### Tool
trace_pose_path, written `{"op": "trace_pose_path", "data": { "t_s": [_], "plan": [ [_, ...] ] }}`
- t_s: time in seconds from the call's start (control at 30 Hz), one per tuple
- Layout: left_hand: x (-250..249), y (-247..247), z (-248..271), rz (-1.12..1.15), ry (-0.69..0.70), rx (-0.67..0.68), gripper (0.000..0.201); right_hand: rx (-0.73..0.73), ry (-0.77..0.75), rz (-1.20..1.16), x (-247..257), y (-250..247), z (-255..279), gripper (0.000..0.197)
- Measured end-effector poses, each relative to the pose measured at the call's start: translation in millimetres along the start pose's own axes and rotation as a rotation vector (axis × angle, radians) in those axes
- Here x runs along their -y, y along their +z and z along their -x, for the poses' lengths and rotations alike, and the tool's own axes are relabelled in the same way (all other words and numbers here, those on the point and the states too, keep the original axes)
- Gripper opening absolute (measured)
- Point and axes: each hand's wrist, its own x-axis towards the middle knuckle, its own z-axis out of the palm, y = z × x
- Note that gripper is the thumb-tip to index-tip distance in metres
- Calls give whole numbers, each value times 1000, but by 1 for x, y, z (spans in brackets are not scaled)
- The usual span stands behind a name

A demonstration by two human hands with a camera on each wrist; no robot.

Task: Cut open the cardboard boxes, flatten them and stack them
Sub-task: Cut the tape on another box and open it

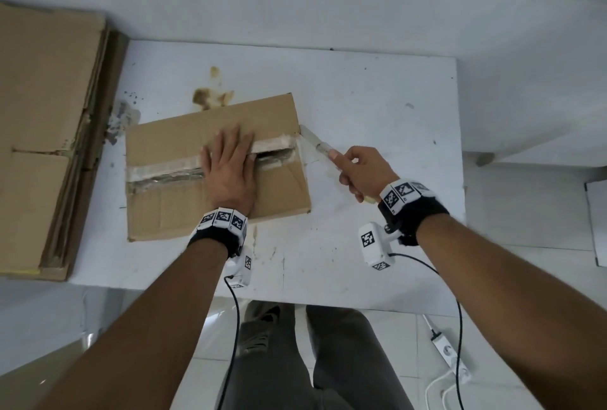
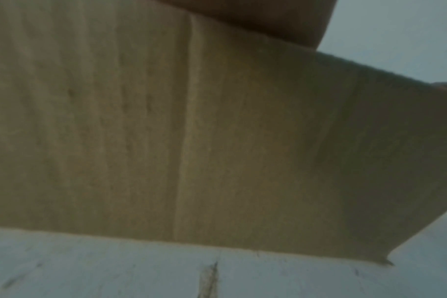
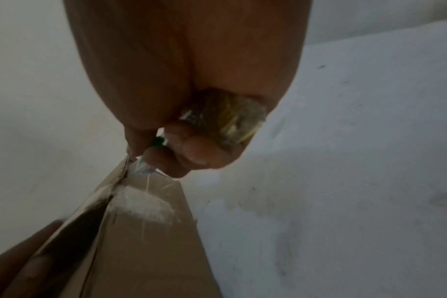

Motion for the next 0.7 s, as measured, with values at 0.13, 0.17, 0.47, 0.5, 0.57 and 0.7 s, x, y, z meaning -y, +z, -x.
{"op": "trace_pose_path", "data": {
  "t_s": [0.13, 0.17, 0.47, 0.5, 0.57, 0.7],
  "plan": [
    [1, 1, -1, 10, 2, -10, 43, 45, 46, 134, 14, -19, -6, 51],
    [2, 1, -1, 18, 3, -17, 43, 54, 54, 159, 16, -21, -7, 53],
    [4, -26, -7, 87, 13, -93, 39, 78, -10, -11, 40, -2, 2, 41],
    [5, -34, -10, 100, 9, -102, 39, 86, -29, -8, 45, -2, 4, 41],
    [7, -52, -14, 128, -1, -109, 39, 87, -74, 14, 58, -3, 9, 38],
    [9, -78, -23, 198, -15, -137, 39, 126, -121, -29, 85, -2, 22, 35]
  ]
}}
